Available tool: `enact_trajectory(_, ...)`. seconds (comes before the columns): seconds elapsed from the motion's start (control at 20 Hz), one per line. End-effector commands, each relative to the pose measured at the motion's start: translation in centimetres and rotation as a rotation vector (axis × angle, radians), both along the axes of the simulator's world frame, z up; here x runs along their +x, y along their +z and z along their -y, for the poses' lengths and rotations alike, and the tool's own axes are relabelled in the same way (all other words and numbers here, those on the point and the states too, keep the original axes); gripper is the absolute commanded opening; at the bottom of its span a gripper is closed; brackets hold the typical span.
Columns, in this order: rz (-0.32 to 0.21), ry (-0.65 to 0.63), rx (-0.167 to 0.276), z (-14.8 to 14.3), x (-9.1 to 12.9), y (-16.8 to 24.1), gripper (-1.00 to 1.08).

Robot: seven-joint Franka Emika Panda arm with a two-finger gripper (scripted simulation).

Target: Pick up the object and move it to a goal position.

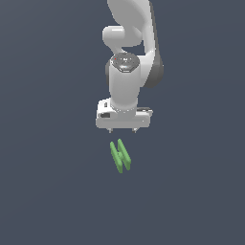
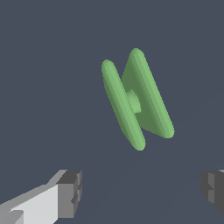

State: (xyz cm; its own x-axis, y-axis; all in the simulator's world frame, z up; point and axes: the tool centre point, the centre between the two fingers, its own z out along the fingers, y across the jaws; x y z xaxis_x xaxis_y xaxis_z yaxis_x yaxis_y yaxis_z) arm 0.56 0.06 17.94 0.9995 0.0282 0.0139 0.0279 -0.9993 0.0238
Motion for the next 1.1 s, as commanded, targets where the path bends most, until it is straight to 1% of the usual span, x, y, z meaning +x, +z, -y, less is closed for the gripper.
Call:
enact_trajectory(0.0, -0.001, 0.004, 0.0, 0.0, 0.1, 0.0, 1.0)
enact_trajectory(0.45, -0.006, 0.085, 0.001, 0.2, 1.5, -0.6, 1.0)
enact_trajectory(1.05, -0.017, 0.307, 0.013, 0.8, 5.1, -2.6, 1.0)
